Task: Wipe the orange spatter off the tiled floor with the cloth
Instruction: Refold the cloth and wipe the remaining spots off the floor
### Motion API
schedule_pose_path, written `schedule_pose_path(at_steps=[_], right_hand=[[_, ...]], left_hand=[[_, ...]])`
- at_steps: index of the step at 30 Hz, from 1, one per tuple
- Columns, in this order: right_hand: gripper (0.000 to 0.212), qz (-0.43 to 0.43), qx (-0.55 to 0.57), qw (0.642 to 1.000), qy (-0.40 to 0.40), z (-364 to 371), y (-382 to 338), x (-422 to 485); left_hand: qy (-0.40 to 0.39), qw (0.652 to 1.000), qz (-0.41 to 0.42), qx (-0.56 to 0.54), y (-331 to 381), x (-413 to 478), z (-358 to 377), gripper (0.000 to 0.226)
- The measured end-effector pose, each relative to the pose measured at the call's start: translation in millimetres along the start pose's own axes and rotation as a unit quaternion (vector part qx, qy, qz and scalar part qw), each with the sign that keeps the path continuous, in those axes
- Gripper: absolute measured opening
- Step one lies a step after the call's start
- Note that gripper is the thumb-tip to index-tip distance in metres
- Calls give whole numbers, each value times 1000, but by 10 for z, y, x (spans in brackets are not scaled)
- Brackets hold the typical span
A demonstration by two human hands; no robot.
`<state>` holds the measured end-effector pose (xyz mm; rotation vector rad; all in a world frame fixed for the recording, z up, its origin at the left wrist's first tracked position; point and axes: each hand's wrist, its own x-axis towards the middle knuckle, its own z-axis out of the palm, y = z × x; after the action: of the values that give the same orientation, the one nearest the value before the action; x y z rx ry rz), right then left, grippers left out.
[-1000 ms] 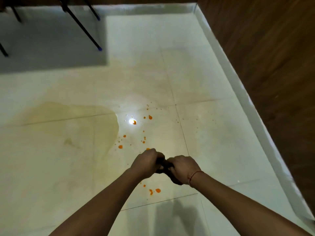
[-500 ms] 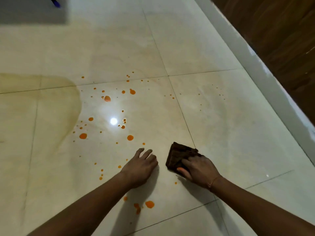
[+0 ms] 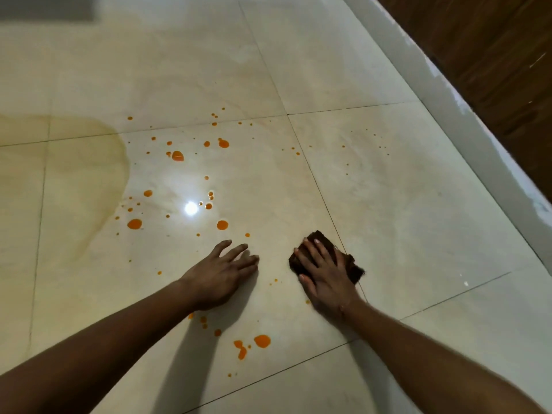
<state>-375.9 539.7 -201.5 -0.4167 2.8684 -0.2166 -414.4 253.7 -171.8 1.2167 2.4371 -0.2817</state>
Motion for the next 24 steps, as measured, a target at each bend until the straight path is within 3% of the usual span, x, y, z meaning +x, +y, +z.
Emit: schedule_pose_path(at_steps=[3, 5, 8, 11, 12, 15, 18, 20, 22, 24], right_hand=[[57, 77, 54, 995, 36, 307, -683, -492], [56, 29, 42, 998, 24, 361, -861, -732], [56, -62, 17, 998, -18, 225, -562, -385], [56, 91, 28, 995, 36, 175, -784, 213], [57, 104, 29, 993, 54, 247, -1025, 221], [58, -86, 27, 996, 23, 484, -1564, -412], [60, -164, 7, 986, -5, 383, -1070, -645], [59, -78, -5, 997, 8, 340, -899, -309], [59, 46, 19, 998, 40, 311, -1179, 200], [60, 13, 24, 998, 59, 403, -1744, 339]], left_hand=[[20, 1000, 6, -2, -41, -14, 35, 67], [43, 999, 10, -3, -76, -68, 35, 67], [90, 996, -13, 10, -129, -204, 104, 53], [117, 991, -68, -18, -240, -393, 232, 49], [126, 988, -84, -31, -282, -464, 271, 49], [148, 970, -173, -82, -357, -781, 393, 50], [148, 947, -254, -130, -290, -1131, 578, 52], [155, 920, -317, -171, -248, -1351, 779, 50], [158, 885, -383, -210, -209, -1540, 992, 53], [153, 850, -439, -246, -187, -1691, 1170, 56]])
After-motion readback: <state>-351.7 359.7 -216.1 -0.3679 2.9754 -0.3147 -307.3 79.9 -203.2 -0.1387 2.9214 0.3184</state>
